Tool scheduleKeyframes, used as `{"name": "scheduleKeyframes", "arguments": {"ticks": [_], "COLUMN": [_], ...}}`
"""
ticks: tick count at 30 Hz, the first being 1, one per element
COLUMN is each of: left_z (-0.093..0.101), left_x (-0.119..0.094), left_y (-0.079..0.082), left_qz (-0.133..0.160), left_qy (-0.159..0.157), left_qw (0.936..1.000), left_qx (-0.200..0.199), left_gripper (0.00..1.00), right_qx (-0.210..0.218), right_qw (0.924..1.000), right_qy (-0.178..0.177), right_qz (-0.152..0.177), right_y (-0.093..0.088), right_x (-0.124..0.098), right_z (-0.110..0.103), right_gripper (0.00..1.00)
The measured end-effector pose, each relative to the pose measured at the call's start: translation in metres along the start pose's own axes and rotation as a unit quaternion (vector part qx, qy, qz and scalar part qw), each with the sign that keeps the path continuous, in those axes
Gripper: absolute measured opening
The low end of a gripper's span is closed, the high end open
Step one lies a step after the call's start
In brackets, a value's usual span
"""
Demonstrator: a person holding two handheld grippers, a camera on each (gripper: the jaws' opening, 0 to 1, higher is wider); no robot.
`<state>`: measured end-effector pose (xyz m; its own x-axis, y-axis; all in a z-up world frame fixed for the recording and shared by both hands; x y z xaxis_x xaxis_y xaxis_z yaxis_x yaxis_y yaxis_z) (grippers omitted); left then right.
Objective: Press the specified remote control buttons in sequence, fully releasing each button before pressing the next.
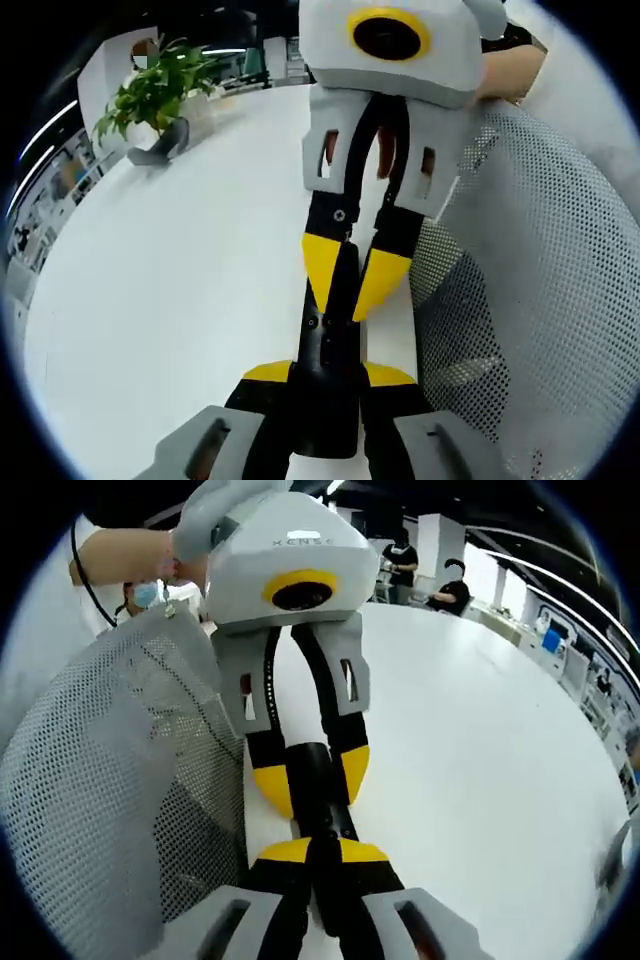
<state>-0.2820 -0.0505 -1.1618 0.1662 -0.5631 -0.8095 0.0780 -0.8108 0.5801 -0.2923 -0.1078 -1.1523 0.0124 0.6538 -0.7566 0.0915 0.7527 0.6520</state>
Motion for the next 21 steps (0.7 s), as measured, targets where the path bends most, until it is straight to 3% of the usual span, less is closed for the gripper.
{"name": "scheduleKeyframes", "arguments": {"ticks": [2, 5, 8, 11, 17, 21], "left_z": [0.0, 0.0, 0.0, 0.0, 0.001, 0.002], "left_x": [0.0, 0.0, 0.0, 0.0, 0.0, -0.001], "left_y": [0.0, 0.0, 0.0, 0.0, 0.0, -0.001], "left_qz": [-0.001, -0.002, 0.001, 0.001, 0.004, 0.025], "left_qy": [0.0, 0.0, 0.001, 0.002, 0.008, 0.025], "left_qw": [1.0, 1.0, 1.0, 1.0, 0.9998, 0.9986], "left_qx": [0.0, 0.0, -0.002, -0.002, -0.015, -0.04], "left_gripper": [0.24, 0.24, 0.24, 0.24, 0.24, 0.25], "right_qx": [0.007, -0.04, -0.011, -0.037, -0.043, -0.042], "right_qw": [0.9999, 0.9989, 0.9998, 0.9988, 0.9983, 0.9983], "right_qy": [0.01, -0.005, 0.011, 0.018, 0.024, 0.025], "right_qz": [-0.01, -0.026, -0.013, -0.026, -0.031, -0.031], "right_y": [0.0, 0.004, 0.004, -0.001, -0.001, -0.002], "right_x": [0.009, 0.009, 0.011, 0.013, 0.013, 0.013], "right_z": [-0.003, 0.004, 0.007, 0.006, 0.006, 0.006], "right_gripper": [0.29, 0.2, 0.22, 0.22, 0.21, 0.21]}}
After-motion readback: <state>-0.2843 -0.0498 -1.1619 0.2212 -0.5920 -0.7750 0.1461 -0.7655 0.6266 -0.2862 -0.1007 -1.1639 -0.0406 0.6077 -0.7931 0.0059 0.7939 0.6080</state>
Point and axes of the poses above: the point that each gripper's makers call its tool centre point, and the gripper's own axes: x roughly forward along the fingers, z roughly to its right, y roughly out of its top, the point moved 4 cm from there along -x, roughly backward along the fingers, and after that the axes turned 7 degrees about y, right-handed, at the moved point
